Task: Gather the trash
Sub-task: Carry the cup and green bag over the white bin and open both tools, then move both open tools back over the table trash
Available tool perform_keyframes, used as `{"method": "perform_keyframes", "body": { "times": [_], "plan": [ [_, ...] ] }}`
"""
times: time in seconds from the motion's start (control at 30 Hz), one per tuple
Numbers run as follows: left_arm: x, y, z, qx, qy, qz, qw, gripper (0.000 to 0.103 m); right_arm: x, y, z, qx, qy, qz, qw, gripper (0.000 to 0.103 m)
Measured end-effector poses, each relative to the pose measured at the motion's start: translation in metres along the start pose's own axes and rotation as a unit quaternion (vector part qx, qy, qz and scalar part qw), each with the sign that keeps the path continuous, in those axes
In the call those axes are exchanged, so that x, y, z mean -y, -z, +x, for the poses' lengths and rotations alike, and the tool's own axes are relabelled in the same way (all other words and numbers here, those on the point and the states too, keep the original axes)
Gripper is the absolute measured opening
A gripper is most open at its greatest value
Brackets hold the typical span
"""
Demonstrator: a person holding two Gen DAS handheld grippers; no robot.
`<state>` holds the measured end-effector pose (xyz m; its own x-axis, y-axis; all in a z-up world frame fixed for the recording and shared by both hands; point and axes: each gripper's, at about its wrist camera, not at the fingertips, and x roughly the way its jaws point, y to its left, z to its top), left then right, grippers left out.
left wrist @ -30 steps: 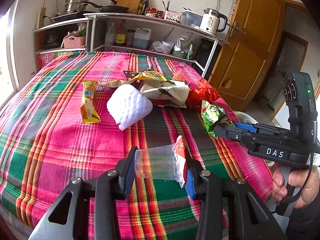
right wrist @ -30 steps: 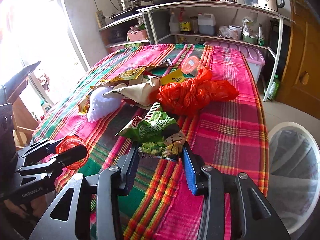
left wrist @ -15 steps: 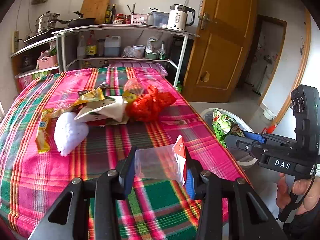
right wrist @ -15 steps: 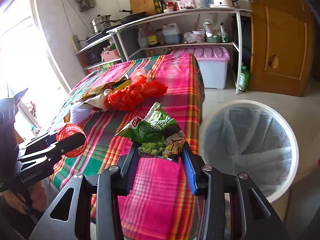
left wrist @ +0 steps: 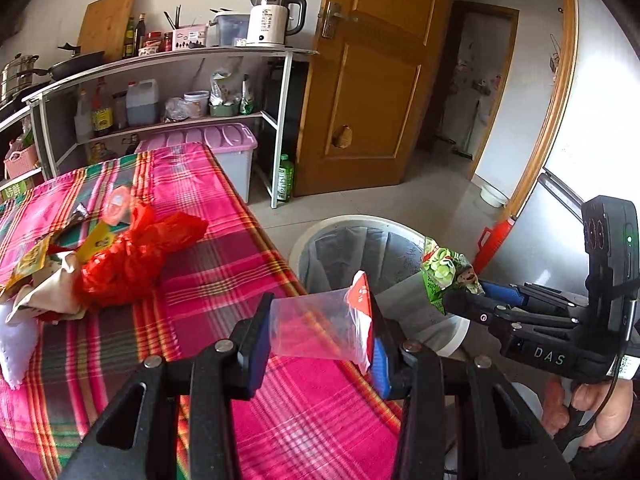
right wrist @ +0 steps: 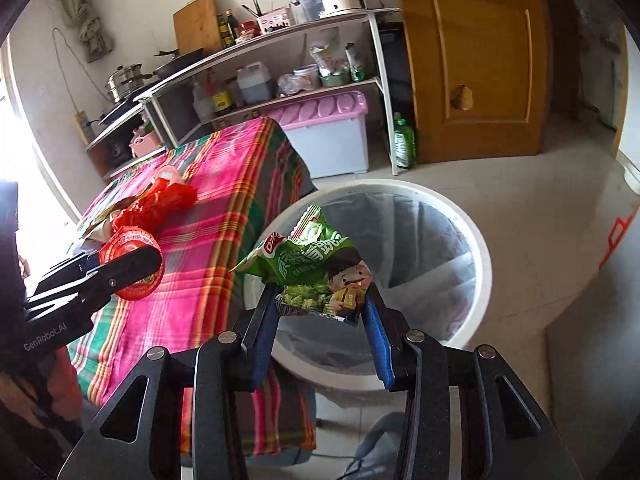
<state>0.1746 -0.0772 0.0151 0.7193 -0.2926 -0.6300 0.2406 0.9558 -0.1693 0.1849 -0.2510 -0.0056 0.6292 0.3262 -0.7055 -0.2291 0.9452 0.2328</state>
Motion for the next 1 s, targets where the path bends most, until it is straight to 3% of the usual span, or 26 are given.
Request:
{"method": "perform_keyframes", "body": {
  "times": [0.47, 0.6, 0.73, 1.0],
  "plan": [
    [0.031, -0.015, 0.060, -0.042, 0.038, 0.015, 0.9983, 0.043, 0.050, 0.007, 0.026, -0.032, 0.032, 0.036, 0.998, 0.043],
    [0.033, -0.017, 0.071, -0.060, 0.045, 0.009, 0.9972, 0.052, 0.056, 0.008, 0.032, -0.040, 0.034, 0.038, 0.998, 0.048],
    [0.034, -0.015, 0.078, -0.074, 0.051, 0.001, 0.9959, 0.053, 0.059, 0.011, 0.037, -0.048, 0.037, 0.039, 0.997, 0.052],
    [0.031, -0.015, 0.066, -0.056, 0.050, -0.001, 0.9972, 0.053, 0.057, 0.012, 0.026, -0.031, 0.038, 0.040, 0.998, 0.052]
  ]
}}
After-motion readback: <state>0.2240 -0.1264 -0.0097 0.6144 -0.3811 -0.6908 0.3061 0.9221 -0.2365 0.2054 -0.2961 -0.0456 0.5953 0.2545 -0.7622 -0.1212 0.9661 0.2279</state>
